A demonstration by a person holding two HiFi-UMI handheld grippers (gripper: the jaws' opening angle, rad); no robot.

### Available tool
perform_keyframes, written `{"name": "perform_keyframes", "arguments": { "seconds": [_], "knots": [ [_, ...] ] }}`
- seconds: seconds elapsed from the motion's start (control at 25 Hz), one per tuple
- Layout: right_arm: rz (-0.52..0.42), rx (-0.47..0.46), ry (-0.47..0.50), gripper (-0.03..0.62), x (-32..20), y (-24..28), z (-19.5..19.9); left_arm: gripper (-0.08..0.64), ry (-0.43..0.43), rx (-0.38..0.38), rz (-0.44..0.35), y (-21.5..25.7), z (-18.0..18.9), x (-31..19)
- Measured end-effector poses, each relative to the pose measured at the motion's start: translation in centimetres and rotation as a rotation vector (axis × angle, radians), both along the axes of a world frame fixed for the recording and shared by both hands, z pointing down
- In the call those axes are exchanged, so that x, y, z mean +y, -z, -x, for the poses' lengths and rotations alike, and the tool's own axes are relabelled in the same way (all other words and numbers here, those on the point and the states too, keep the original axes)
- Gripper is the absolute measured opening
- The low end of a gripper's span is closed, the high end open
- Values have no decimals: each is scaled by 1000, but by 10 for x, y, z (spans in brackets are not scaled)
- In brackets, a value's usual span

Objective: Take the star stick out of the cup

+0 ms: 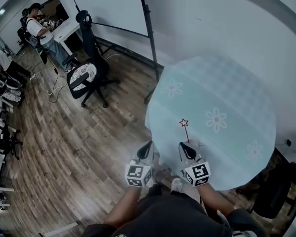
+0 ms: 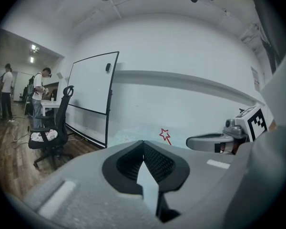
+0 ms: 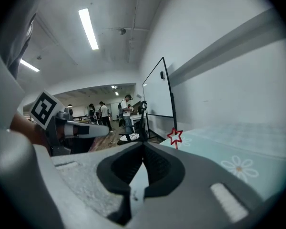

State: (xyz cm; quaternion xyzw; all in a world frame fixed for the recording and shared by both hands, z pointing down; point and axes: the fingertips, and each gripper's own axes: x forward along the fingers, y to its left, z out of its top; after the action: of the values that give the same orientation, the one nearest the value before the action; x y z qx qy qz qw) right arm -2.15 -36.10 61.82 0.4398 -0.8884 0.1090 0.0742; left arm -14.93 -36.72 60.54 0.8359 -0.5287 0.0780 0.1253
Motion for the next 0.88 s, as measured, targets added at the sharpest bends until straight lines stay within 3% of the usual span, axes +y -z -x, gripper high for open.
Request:
{"name": "perform_keyframes", "arguments": {
  "seconds": [0.32, 0.88],
  "knots": [
    [30, 156, -109, 3, -17, -37, -18, 6, 7, 27, 33, -27, 10, -8],
    [179, 301, -233, 55, -48, -79, -41, 6, -4, 38, 98, -52, 6, -9]
  ]
}}
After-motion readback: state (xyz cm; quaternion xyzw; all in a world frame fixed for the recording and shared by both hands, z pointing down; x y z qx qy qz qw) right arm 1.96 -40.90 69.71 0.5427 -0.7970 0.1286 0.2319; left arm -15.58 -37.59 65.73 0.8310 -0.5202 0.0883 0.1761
